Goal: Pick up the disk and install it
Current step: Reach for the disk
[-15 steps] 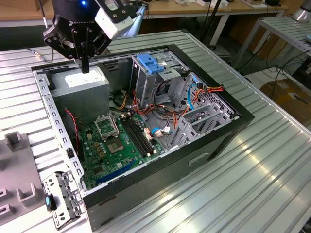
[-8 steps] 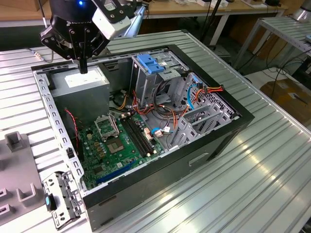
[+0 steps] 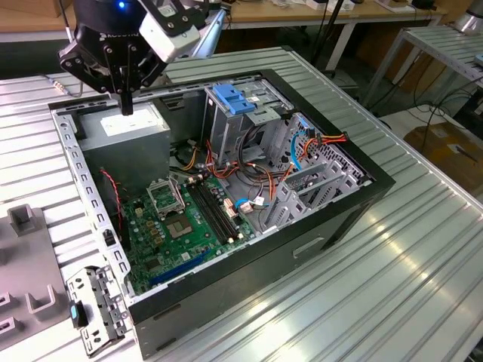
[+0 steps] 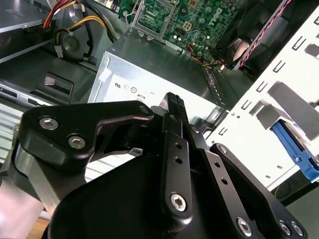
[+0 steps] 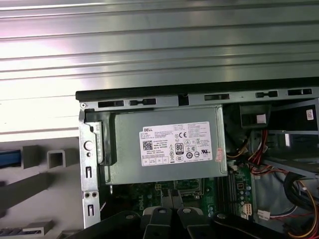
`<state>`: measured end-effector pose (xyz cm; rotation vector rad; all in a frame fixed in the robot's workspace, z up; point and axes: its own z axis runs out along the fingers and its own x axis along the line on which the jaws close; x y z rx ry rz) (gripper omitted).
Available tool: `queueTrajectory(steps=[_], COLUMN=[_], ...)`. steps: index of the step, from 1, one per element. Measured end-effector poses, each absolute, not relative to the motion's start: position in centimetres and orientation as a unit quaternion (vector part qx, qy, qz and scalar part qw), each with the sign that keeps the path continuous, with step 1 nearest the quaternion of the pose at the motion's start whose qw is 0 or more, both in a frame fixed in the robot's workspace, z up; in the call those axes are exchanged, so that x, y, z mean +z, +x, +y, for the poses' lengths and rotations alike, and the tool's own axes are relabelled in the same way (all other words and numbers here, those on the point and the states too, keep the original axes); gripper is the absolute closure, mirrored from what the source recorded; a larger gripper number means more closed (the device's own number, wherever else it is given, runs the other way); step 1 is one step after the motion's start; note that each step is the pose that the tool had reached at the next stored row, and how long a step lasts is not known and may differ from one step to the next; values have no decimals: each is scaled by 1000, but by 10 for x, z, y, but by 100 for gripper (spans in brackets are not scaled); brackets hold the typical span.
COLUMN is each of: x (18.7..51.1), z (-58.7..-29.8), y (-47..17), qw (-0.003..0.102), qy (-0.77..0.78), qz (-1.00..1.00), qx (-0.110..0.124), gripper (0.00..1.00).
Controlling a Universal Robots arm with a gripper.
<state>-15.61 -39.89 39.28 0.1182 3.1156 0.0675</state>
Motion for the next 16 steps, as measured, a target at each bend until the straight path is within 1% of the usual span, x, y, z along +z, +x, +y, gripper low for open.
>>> queueTrajectory(steps=[16], x=[393], z=[-399], y=[-164], qw=[11], qy=[38], qz=[999], qx=[22], gripper=[89])
